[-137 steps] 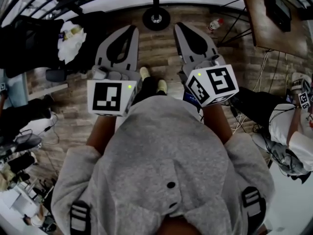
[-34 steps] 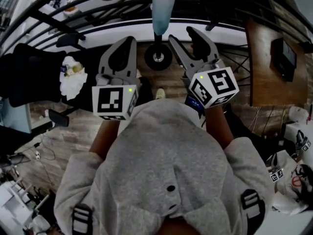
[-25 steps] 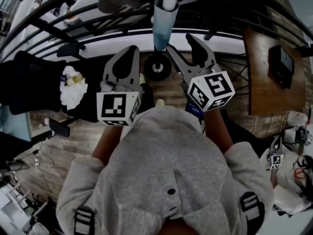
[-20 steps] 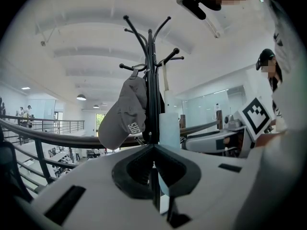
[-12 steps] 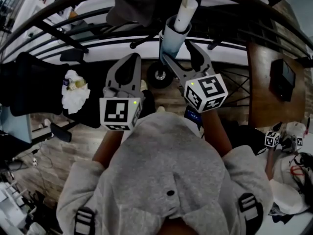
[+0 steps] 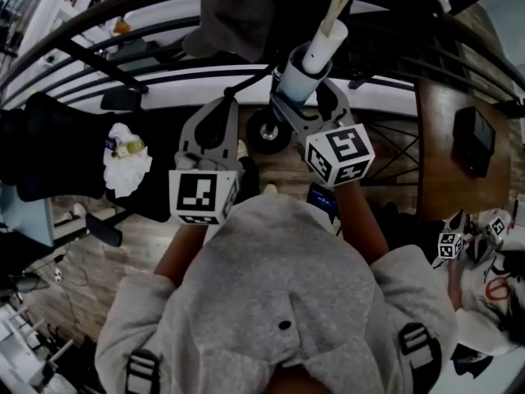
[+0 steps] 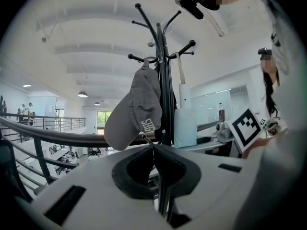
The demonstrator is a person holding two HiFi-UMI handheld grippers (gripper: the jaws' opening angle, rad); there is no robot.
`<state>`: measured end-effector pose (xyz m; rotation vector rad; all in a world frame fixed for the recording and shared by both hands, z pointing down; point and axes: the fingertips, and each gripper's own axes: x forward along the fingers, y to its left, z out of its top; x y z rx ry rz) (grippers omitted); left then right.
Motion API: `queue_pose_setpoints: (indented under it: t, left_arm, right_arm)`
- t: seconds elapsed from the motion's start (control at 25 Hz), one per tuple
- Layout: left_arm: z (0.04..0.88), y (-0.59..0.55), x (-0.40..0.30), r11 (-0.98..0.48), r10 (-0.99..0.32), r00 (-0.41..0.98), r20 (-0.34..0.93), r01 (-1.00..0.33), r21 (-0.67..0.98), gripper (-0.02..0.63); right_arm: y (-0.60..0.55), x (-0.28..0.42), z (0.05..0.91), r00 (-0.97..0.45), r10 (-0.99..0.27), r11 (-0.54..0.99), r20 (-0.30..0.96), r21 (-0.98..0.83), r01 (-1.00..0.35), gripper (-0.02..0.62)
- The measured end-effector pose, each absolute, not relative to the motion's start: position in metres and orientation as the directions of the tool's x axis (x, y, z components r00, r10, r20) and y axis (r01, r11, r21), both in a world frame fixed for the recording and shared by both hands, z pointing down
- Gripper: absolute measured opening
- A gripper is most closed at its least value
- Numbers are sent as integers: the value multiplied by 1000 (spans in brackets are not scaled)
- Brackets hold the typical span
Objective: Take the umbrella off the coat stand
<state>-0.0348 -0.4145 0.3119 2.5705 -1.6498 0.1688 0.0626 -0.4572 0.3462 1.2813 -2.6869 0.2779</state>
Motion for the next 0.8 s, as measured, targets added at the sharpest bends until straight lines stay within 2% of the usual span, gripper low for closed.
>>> queue_pose_setpoints:
  t: [0.4,0.8]
  left_arm:
    - [314,-422,-45,-420,-897,416,151,-908,5,14]
    - [317,-426,-53,-409,-902,404,155,-913,2,13]
  right_arm:
    - [-475,53,356,-618,-756,611,216,-104,-785,336]
    - [-471,56,352,-601,-770,599,214,-84,-797,301]
